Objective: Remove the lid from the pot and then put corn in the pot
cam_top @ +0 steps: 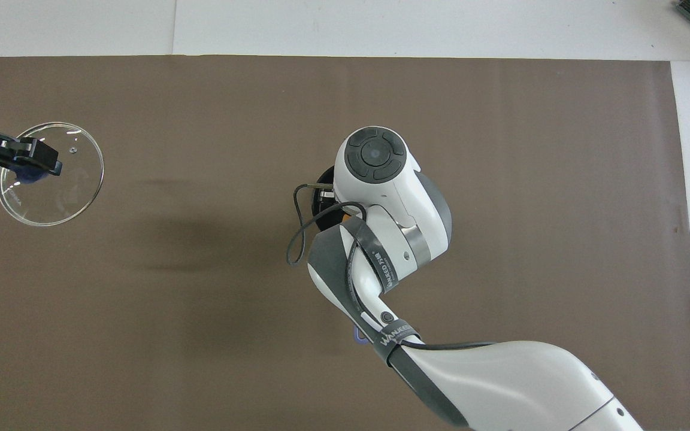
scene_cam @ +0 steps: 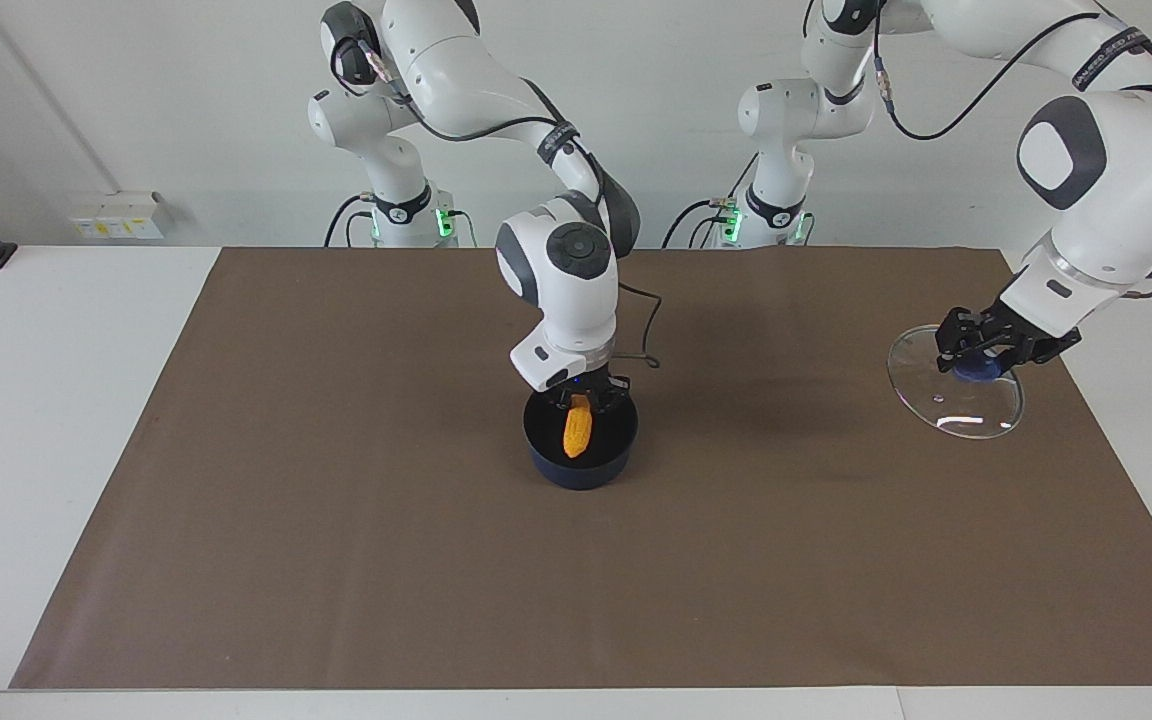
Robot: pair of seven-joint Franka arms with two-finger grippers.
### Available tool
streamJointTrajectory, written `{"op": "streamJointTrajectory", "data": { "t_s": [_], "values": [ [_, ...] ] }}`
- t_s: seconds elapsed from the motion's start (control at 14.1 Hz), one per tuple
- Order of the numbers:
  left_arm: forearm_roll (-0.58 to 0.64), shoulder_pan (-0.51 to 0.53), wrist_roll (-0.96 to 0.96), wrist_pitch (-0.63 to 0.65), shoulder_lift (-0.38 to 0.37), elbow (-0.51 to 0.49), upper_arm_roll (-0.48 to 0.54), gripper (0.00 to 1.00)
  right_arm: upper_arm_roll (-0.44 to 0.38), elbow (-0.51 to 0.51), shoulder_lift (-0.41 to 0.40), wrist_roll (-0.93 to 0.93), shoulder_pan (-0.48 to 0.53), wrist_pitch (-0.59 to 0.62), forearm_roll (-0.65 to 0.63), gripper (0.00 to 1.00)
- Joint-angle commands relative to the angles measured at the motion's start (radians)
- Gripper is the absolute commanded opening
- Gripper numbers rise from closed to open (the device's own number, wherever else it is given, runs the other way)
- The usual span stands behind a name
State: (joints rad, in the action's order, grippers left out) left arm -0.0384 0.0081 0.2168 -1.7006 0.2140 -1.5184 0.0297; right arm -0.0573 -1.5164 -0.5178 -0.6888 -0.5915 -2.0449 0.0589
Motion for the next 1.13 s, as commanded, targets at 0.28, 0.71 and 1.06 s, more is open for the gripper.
{"op": "streamJointTrajectory", "data": {
  "t_s": [0.28,0.71,1.06],
  "values": [
    [-0.015,0.03,0.03,-0.137,-0.107,-0.244,-0.007,0.0,0.008,-0.039,0.018,0.04,0.01,-0.032,0.036,0.47],
    [-0.015,0.029,0.035,-0.312,-0.113,-0.402,-0.007,0.0,0.007,-0.038,0.018,0.04,0.012,-0.037,0.033,0.79],
    [-0.014,0.015,0.035,-0.549,-0.163,-0.652,-0.005,0.0,-0.006,-0.018,0.07,0.066,0.053,-0.026,0.013,1.0]
  ]
}}
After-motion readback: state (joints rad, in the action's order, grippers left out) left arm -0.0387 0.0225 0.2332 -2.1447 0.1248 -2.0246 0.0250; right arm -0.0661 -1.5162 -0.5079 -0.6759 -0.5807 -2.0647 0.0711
